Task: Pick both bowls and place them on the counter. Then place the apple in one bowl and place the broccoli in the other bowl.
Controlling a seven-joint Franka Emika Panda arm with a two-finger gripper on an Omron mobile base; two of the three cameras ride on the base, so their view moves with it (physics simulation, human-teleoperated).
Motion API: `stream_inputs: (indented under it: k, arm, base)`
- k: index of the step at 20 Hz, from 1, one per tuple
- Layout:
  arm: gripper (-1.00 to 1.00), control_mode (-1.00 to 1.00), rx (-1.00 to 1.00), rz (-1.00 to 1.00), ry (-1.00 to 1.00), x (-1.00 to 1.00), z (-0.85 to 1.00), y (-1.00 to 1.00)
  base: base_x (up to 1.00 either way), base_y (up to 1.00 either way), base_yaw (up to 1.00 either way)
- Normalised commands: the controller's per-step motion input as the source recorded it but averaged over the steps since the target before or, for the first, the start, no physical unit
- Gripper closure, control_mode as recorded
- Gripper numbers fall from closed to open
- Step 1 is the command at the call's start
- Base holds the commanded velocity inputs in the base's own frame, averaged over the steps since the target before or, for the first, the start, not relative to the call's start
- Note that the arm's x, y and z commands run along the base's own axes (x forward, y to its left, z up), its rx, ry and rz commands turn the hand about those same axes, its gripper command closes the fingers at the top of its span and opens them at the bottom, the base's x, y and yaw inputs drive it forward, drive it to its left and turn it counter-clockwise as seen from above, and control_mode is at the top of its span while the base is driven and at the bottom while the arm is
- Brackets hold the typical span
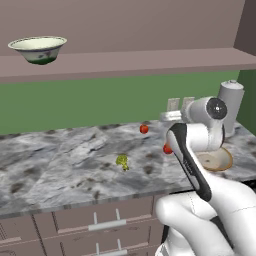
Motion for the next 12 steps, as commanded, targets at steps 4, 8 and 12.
stream_inputs:
  k: [4, 8, 12]
  arm:
    - [-1.0, -1.0, 0.44, -0.19, -0.12, -0.43, 0.33, 0.55]
    - [-1.0, -1.0, 0.31, -0.12, 0.01, -0.27, 0.25, 0.51]
    - [-1.0, -1.0, 0.05, 0.0, 0.03, 0.0, 0.0, -0.07]
  base:
    - [0.0, 0.0, 0.0]
    - [0.0, 0.0, 0.0]
    - [0.0, 0.0, 0.0]
